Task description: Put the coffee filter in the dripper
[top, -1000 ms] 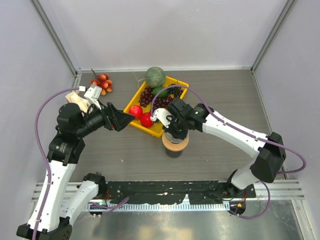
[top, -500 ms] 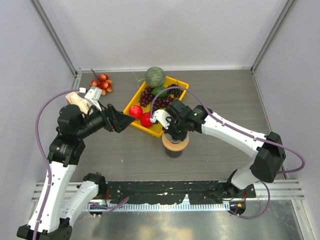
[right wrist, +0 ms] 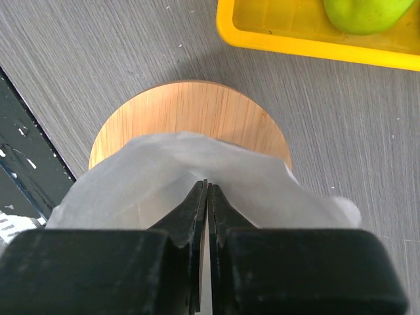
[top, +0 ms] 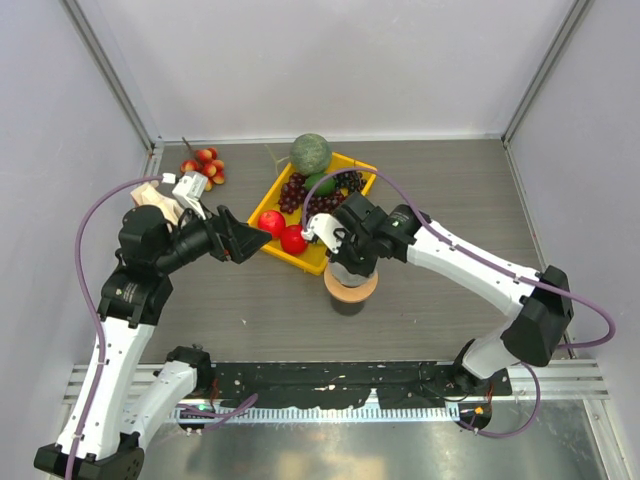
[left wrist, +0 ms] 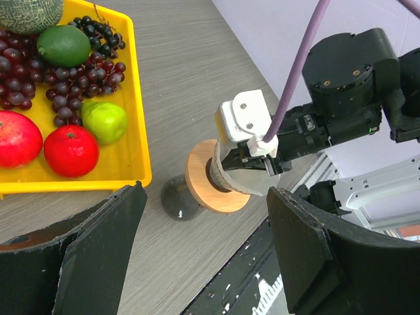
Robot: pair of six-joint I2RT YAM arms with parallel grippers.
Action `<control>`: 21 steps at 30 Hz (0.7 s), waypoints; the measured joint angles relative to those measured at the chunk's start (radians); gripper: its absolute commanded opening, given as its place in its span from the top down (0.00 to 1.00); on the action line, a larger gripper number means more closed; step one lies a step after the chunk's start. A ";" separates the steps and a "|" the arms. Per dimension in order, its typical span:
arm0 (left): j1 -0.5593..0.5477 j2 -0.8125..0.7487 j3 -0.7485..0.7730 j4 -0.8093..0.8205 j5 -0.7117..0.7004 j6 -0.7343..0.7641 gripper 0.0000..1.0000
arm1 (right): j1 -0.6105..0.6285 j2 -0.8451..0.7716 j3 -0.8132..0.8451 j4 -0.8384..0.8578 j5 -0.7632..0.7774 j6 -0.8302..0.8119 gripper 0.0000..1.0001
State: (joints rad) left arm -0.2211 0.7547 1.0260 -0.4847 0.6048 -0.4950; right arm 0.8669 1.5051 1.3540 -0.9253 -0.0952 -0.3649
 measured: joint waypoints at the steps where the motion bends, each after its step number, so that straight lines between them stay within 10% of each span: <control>1: 0.000 0.000 0.000 0.001 0.001 0.000 0.16 | 0.000 -0.002 0.007 -0.007 0.002 0.000 0.90; 21: -0.013 0.067 0.000 -0.007 0.079 0.085 0.34 | -0.017 -0.158 0.117 -0.055 -0.017 0.026 0.84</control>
State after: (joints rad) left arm -0.2340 0.8219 1.0260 -0.4915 0.6838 -0.4095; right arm 0.8497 1.3476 1.4708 -0.9806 -0.1120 -0.3393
